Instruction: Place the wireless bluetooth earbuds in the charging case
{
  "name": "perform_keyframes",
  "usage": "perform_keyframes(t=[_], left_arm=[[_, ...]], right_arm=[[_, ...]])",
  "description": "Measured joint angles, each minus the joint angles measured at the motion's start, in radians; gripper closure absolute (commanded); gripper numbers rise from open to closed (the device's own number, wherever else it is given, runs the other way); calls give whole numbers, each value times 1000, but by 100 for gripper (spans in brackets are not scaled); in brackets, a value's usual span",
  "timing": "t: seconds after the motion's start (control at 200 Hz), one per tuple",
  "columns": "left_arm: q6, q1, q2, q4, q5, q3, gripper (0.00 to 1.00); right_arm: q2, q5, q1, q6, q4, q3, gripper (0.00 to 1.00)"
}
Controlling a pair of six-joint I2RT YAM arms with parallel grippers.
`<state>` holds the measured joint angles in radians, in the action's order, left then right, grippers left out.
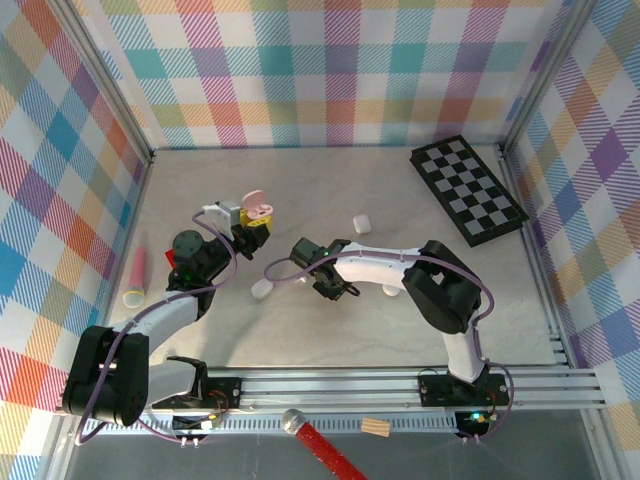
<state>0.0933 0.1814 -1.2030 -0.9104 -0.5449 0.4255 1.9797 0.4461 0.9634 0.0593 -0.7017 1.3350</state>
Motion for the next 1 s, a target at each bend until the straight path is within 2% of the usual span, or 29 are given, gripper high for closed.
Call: perform_keyframes(t=[0.31,0.45,0.64,0.865,1.0], left_arm=[[0,0,-9,-2,-37,0,62],[-3,14,-18,-2,-34,0,62],[-23,76,-55,-19,-28,0,62],[-72,167,-126,-72,-22,3,62],[-124,231,-168,-89,-6,19,62]], right_arm=[[0,8,-2,24,2,0,81],[-64,-53,-28,64,36,-52,81],[-282,-192,-121,145,105,-161,81],[-550,-459,-257,272,238,-288,82],[-644,-604,-309,345,293,-316,81]])
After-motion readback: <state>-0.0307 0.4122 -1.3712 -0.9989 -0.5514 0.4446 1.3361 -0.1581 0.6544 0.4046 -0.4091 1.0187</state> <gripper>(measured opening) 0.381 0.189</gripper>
